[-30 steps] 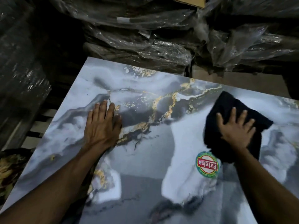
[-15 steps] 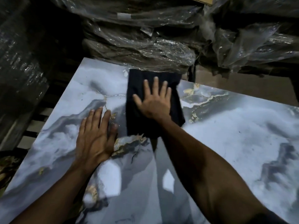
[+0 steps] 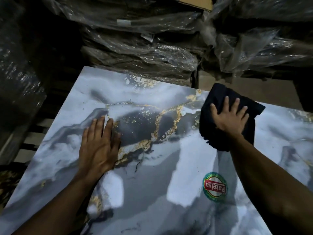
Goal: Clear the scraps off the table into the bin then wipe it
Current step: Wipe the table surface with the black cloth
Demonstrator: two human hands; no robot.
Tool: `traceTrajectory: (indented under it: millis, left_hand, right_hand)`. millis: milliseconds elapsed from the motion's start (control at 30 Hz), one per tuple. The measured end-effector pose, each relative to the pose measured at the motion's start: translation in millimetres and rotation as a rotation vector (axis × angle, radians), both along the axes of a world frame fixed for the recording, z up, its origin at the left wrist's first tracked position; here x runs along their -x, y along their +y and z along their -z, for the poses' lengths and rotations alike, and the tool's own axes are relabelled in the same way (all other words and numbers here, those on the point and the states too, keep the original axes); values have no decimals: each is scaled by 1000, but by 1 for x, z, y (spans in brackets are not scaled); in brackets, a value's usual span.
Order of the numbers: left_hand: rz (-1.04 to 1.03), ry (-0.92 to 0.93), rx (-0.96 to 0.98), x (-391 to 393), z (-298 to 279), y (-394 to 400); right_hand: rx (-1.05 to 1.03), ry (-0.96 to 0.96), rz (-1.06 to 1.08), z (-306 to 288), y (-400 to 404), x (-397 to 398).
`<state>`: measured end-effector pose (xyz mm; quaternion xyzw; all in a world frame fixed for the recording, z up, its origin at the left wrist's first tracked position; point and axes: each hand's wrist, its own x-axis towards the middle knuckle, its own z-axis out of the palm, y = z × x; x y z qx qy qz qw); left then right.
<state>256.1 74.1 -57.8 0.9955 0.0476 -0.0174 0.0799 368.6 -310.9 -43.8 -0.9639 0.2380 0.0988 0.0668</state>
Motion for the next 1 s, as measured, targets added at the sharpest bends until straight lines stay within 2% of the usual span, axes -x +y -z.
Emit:
traceTrajectory:
  millis: [67,200,300,400,467,667,733,867,1000]
  left_hand:
    - [-9,-4,-3,-1,0,1]
    - [-22,-16,-1,0,2,2]
    - [-12,-28,1,0,3,2]
    - [-14,-32,3,0,4,2]
    - [-13,-44,11,0,4,1]
    - [-1,-80,34,3,2,1]
    - [5,-87,32,4,2,2]
    - [10,-106,35,4,4,2]
    - [4,-163,44,2,6,2]
  right_hand:
    - [3,-8,-47,2,26,-16]
    - [-2,-14,-317,10,133,-52]
    - [-39,-6,-538,9,218,-51]
    - [-88,2,-709,7,246,-36]
    - [-77,-21,-699,9,225,-28]
    - [31,-64,-283,10,83,-3]
    - [23,-43,-212,7,62,-2]
    - [4,-43,-197,8,84,-19]
    - [2,-30,-451,11,164,-45]
